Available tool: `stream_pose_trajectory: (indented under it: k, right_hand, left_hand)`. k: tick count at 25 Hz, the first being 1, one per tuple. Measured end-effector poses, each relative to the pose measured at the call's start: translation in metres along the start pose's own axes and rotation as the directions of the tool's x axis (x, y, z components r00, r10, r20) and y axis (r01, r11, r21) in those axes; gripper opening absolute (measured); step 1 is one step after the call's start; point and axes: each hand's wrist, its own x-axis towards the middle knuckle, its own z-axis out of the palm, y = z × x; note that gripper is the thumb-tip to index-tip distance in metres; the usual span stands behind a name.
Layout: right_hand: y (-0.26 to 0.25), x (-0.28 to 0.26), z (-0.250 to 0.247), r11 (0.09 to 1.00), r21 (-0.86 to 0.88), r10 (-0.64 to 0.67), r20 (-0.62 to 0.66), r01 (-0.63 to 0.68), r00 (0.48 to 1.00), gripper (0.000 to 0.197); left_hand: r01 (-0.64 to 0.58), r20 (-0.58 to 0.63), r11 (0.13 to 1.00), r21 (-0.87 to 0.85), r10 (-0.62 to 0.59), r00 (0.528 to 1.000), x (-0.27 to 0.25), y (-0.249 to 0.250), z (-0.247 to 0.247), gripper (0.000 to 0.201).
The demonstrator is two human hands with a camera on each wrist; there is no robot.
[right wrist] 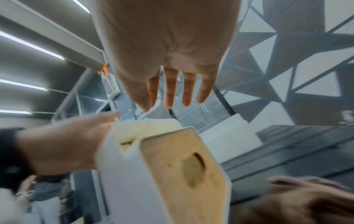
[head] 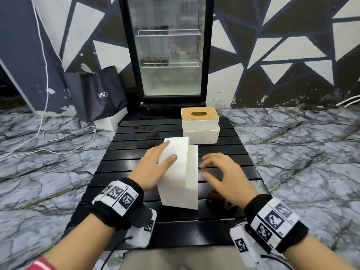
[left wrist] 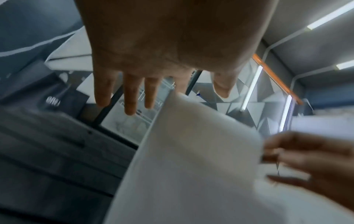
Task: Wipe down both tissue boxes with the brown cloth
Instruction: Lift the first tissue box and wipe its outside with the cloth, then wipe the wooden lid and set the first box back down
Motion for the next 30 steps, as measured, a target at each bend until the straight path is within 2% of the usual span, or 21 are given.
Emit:
stream_pose_trajectory:
  k: [1,3,5,7,9,11,14,15,18,21,23,27,30]
  right_hand:
    - [-0.013,0.002,0.004,0.998,0.002,-0.056,0.005,0.055,0.998,0.018]
    - [-0.029,0.005,0.019,0.986,-0.091,-0.123,0.14,0.136,0.982,0.038]
    - [-0.026,0.003,0.031,0.962,-0.232,-0.086,0.248,0.146,0.965,0.056]
    - [-0.016,0.001,0.029,0.96,-0.252,-0.07,0.214,0.124,0.974,0.059]
    - [-0.009,0.0,0.019,0.974,-0.215,-0.03,0.165,0.065,0.986,0.05]
    - [-0.005,-0.001,0.009,0.99,-0.138,0.049,0.128,-0.031,0.991,0.036]
    - [-0.011,0.003,0.007,0.988,0.028,0.148,0.026,-0.149,0.989,0.024]
    - [-0.016,0.006,0.01,0.982,0.065,0.18,-0.006,-0.179,0.984,0.026]
    - [-0.033,0.008,0.024,0.956,0.119,0.268,0.018,-0.269,0.963,0.045]
    - [-0.042,0.005,0.036,0.942,0.117,0.308,0.078,-0.315,0.948,0.061]
    - [-0.044,0.003,0.035,0.932,0.146,0.323,0.077,-0.331,0.943,0.064]
    - [-0.047,0.001,0.032,0.901,0.228,0.358,0.089,-0.369,0.93,0.061]
    - [-0.05,0.002,0.037,0.864,0.268,0.391,0.175,-0.426,0.904,0.075]
  left_hand:
    - [0.001,0.04,0.996,0.092,-0.004,0.999,0.003,-0.005,-0.004,0.075]
    - [0.048,0.088,0.979,0.197,-0.067,0.994,0.007,-0.009,-0.012,0.064]
    - [0.048,0.097,0.951,0.306,-0.081,0.992,0.004,-0.008,-0.018,0.051]
    - [0.02,0.044,0.916,0.4,-0.042,0.998,-0.005,-0.004,-0.022,0.044]
    - [-0.034,0.018,0.894,0.447,0.029,0.999,-0.015,-0.002,-0.026,0.055]
    - [-0.083,-0.017,0.918,0.388,0.097,0.995,-0.019,-0.002,-0.031,0.067]
    - [-0.04,-0.123,0.98,0.196,0.065,0.99,-0.012,-0.002,-0.035,0.044]
    - [-0.007,-0.135,0.989,0.146,0.027,0.99,-0.008,-0.002,-0.034,0.041]
    - [0.123,-0.085,0.992,0.016,-0.122,0.989,-0.003,-0.007,-0.029,0.055]
    - [0.133,-0.11,0.991,0.009,-0.131,0.985,-0.007,-0.018,-0.028,0.062]
    - [0.146,-0.113,0.989,-0.017,-0.147,0.983,-0.016,-0.022,-0.034,0.069]
    - [0.172,0.001,0.984,0.036,-0.172,0.985,-0.036,-0.027,-0.049,0.085]
    - [0.179,0.041,0.984,-0.001,-0.179,0.983,-0.038,-0.03,-0.055,0.09]
